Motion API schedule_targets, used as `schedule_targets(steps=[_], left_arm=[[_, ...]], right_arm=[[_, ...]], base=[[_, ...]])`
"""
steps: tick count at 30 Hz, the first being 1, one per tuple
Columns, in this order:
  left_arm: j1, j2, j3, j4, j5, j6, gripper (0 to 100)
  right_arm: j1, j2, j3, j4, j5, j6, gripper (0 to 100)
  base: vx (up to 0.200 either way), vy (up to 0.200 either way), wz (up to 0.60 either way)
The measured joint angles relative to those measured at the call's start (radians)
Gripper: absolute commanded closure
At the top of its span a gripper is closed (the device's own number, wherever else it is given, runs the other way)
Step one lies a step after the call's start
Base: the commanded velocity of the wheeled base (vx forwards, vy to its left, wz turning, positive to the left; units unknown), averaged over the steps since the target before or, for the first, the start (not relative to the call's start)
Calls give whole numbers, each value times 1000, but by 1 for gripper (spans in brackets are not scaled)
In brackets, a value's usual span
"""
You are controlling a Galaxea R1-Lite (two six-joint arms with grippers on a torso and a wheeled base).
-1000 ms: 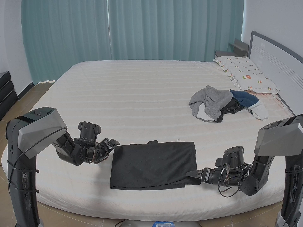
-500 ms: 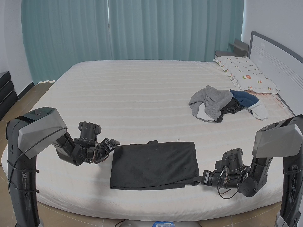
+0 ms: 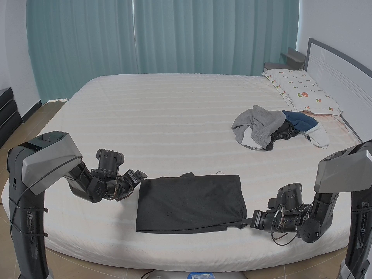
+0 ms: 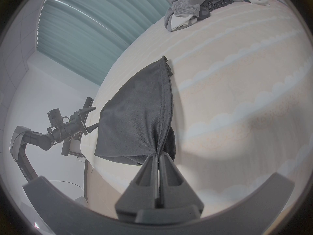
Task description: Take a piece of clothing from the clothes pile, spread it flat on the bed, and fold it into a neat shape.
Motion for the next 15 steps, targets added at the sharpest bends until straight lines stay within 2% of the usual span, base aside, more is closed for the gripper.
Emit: schedule_targets(steps=[2,3,11,15], left_arm=[[0,0,-2,1,0,0,0],[0,0,-2,1,0,0,0],[0,-5,11,1,-14,6,0],[0,-19,49,-5,-74,38,0]], right_arm=[[0,-1,2,0,0,0,100],[0,-1,2,0,0,0,0],[-5,-2,6,-53,1,17,0],[-31,-2,13,-118,2,51,0]], base=[[0,0,0],[0,0,0],[0,0,0],[0,0,0]])
